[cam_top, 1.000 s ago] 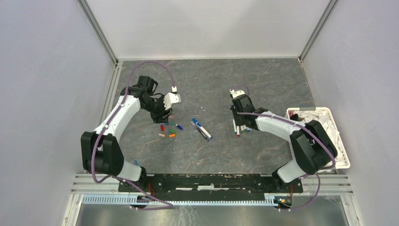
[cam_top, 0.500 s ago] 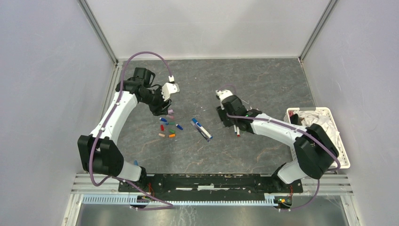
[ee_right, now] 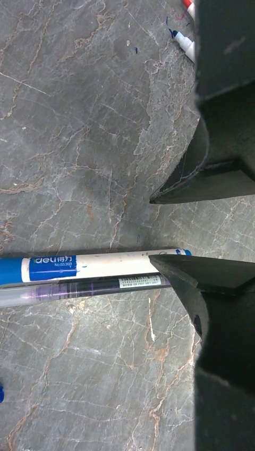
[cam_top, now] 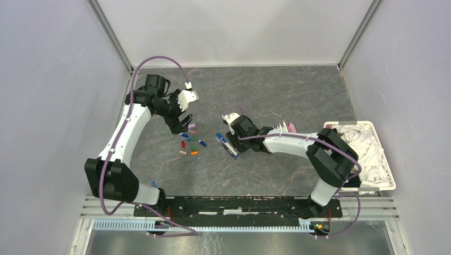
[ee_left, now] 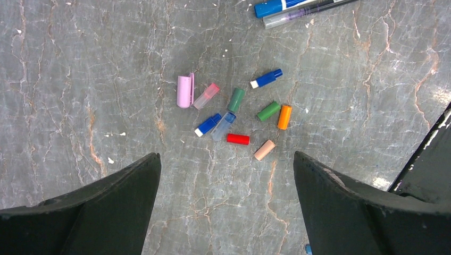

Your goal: Open the pen caps

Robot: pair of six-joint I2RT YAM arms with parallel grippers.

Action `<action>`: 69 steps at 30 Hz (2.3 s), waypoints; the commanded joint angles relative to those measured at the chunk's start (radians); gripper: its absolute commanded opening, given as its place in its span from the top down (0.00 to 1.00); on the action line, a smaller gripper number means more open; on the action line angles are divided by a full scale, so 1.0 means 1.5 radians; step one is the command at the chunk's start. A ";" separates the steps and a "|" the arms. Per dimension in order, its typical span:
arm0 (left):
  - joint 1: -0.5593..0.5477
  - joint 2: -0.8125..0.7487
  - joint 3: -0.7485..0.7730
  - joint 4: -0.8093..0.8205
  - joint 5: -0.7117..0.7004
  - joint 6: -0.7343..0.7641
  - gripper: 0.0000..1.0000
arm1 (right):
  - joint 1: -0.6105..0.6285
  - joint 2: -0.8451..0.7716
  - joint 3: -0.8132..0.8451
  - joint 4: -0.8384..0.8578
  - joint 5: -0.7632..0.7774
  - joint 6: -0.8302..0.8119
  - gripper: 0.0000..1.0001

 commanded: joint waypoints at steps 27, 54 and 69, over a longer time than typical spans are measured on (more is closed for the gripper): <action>0.002 -0.015 0.008 -0.017 0.035 -0.023 0.00 | 0.012 0.105 0.094 -0.004 0.009 -0.015 0.64; -0.124 -0.046 -0.094 -0.109 0.178 0.272 0.08 | -0.061 0.001 0.157 -0.020 -0.700 0.018 1.00; -0.197 -0.058 -0.119 -0.118 0.106 0.283 0.84 | -0.060 0.020 0.158 -0.025 -0.745 0.012 0.91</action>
